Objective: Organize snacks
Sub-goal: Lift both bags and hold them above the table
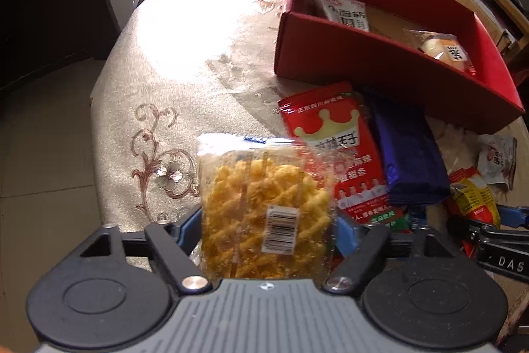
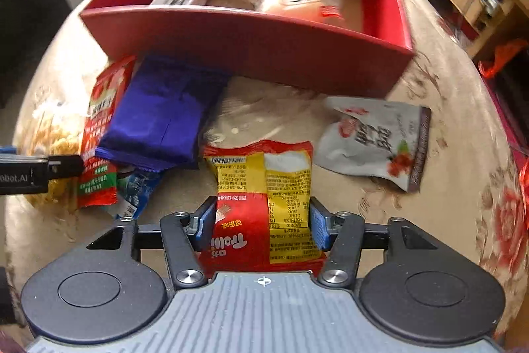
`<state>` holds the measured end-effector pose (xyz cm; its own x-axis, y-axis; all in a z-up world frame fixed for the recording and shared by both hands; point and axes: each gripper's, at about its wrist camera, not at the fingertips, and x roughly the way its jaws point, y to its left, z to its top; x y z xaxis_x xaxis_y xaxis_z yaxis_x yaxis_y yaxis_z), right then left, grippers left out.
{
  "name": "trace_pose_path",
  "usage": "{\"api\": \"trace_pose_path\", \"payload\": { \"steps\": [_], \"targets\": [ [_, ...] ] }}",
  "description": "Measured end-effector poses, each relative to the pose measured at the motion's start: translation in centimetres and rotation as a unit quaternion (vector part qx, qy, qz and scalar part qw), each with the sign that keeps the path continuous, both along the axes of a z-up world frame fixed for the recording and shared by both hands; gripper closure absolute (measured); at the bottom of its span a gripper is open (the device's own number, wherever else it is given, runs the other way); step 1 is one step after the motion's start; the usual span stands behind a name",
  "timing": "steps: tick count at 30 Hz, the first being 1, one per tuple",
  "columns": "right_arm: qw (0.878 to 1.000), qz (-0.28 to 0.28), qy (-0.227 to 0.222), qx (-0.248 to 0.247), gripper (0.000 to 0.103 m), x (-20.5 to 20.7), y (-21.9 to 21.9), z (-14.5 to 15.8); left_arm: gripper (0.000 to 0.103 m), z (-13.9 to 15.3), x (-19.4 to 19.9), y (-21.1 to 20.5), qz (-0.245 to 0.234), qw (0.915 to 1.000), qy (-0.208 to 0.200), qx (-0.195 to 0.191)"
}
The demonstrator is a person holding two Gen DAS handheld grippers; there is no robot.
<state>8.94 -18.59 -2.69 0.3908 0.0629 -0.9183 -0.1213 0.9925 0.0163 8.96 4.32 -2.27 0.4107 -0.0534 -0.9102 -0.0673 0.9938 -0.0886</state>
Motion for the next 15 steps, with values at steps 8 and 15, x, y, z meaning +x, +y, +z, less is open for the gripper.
{"api": "trace_pose_path", "payload": {
  "steps": [8, 15],
  "targets": [
    [0.999, -0.008, -0.042, 0.002, 0.042, -1.1, -0.5, 2.1, 0.035, 1.4, -0.5, -1.5, -0.015, 0.9998, -0.011, -0.011],
    [0.999, 0.01, -0.046, 0.005, 0.043, -1.3, 0.0, 2.4, 0.035, 2.3, -0.4, -3.1, -0.034, 0.9991, -0.021, -0.012]
  ]
}}
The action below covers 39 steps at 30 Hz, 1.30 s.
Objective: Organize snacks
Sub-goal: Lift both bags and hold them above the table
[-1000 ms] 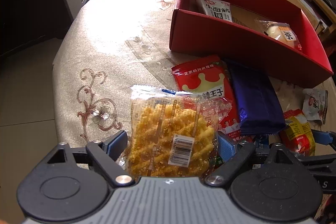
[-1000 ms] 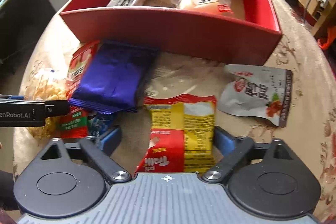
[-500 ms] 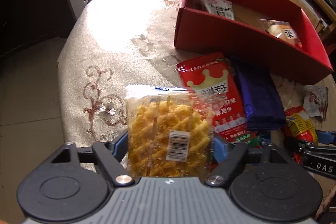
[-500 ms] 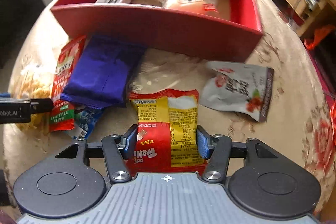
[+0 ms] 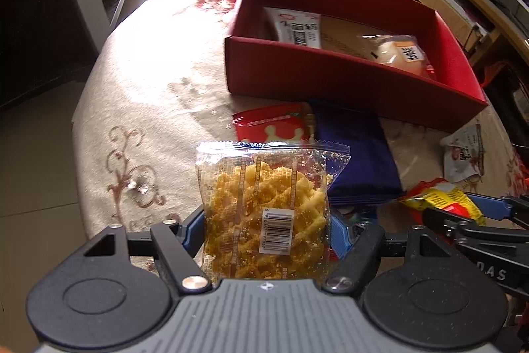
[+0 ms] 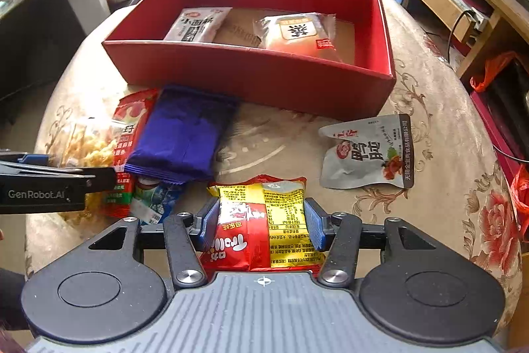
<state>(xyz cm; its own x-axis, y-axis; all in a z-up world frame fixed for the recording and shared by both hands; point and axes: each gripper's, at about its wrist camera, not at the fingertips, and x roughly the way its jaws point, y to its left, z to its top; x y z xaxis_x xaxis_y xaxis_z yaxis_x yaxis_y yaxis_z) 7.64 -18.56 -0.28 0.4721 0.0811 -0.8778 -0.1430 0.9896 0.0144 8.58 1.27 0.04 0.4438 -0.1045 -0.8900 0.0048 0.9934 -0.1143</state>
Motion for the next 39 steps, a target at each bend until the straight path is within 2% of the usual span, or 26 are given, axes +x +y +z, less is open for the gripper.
{"api": "trace_pose_path", "payload": {
  "steps": [9, 32, 39],
  "targets": [
    [1.0, 0.01, -0.025, -0.001, 0.043, 0.0, 0.8, 0.9, 0.035, 1.3, 0.3, -1.6, -0.019, 0.9994, -0.026, 0.008],
    [0.999, 0.017, -0.032, -0.003, 0.043, 0.1, 1.3, 1.3, 0.035, 2.2, 0.1, -2.3, -0.028, 0.9979, -0.048, 0.032],
    [0.999, 0.019, -0.039, -0.006, 0.043, 0.1, 1.5, 1.6, 0.035, 3.0, -0.3, -2.7, -0.033, 0.9959, -0.069, 0.049]
  ]
}}
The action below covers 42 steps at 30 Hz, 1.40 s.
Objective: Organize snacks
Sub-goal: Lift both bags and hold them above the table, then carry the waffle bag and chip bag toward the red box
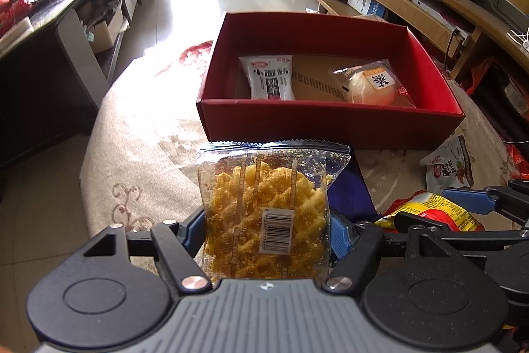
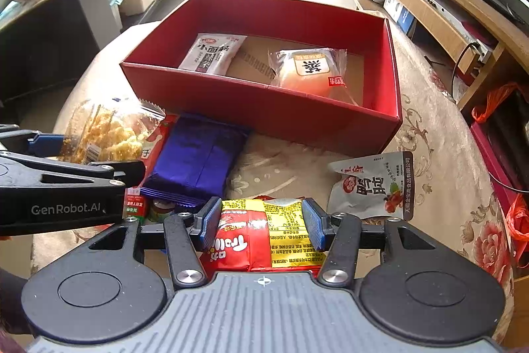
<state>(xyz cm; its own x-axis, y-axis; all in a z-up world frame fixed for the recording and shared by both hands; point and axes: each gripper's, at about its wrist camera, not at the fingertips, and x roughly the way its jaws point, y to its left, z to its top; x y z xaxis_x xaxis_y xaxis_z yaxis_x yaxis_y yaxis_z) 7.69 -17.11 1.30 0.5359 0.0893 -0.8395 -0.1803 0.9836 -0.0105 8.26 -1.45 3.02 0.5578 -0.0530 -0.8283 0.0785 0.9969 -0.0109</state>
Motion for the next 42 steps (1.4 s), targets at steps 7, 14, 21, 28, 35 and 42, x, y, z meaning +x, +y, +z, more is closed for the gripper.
{"api": "trace_pose_path", "payload": {
  "steps": [7, 14, 21, 28, 35, 42],
  "targets": [
    [1.0, 0.012, -0.007, 0.0, 0.043, -0.3, 0.6, 0.2, 0.035, 0.6, -0.1, -0.5, -0.009, 0.9999, -0.009, -0.004],
    [1.0, 0.003, -0.013, 0.009, 0.071, 0.0, 0.1, 0.6, 0.035, 0.9, 0.0, -0.1, 0.001, 0.9999, -0.012, -0.011],
    [1.0, -0.009, 0.01, 0.024, 0.063, 0.5, -0.6, 0.0, 0.035, 0.3, 0.4, 0.1, 0.007, 0.9999, 0.001, -0.012],
    [0.999, 0.001, 0.051, -0.001, 0.029, 1.0, -1.8, -2.1, 0.035, -1.1, 1.1, 0.4, 0.013, 0.9992, 0.03, -0.021],
    [0.995, 0.031, 0.082, -0.043, 0.037, 1.9, -0.3, -4.7, 0.035, -2.4, 1.5, 0.4, 0.013, 0.9987, 0.048, -0.01],
    [0.997, 0.015, 0.061, -0.041, 0.044, 0.9, -0.6, -3.6, 0.035, -2.4, 1.5, 0.6, 0.013, 0.9982, 0.054, -0.022]
  ]
}}
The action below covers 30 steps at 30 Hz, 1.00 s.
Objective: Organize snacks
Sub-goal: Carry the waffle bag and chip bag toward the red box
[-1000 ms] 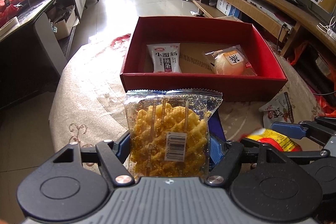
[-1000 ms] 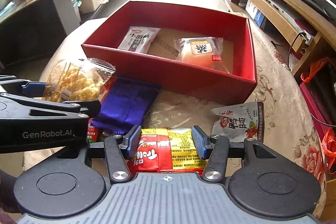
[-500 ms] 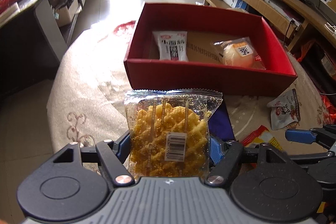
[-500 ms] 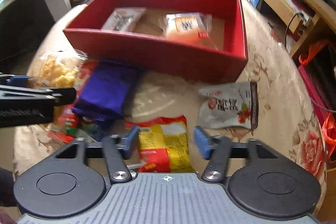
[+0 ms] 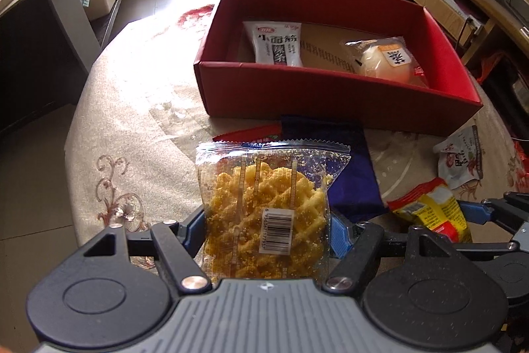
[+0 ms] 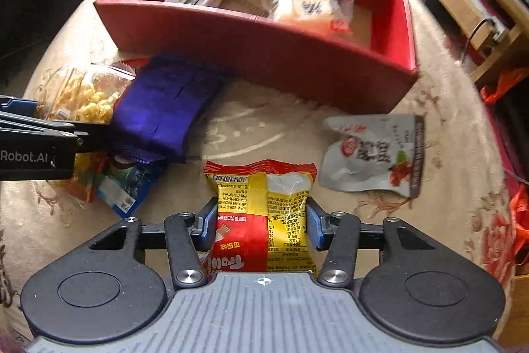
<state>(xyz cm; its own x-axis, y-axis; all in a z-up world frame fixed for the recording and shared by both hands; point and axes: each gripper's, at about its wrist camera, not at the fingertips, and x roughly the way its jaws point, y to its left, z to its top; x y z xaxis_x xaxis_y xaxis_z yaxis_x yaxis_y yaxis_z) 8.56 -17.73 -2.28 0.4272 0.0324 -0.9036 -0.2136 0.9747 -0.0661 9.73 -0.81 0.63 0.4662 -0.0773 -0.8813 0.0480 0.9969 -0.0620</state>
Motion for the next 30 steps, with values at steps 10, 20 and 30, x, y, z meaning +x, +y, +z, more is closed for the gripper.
{"api": "trace_pose_path", "payload": {
  "steps": [10, 20, 30],
  "targets": [
    [0.997, -0.007, -0.074, -0.009, 0.044, -0.7, -0.2, 3.7, 0.035, 1.1, -0.2, -0.7, -0.006, 0.9998, -0.016, -0.004],
    [0.994, -0.012, -0.106, -0.014, 0.044, -0.2, -0.1, 5.1, 0.035, 2.7, 0.3, -1.3, -0.008, 0.9991, -0.042, -0.007],
    [0.99, -0.023, -0.137, -0.023, 0.044, 1.5, -0.1, 6.6, 0.035, 4.1, 2.5, -2.3, -0.002, 0.998, -0.063, -0.004]
  ]
}}
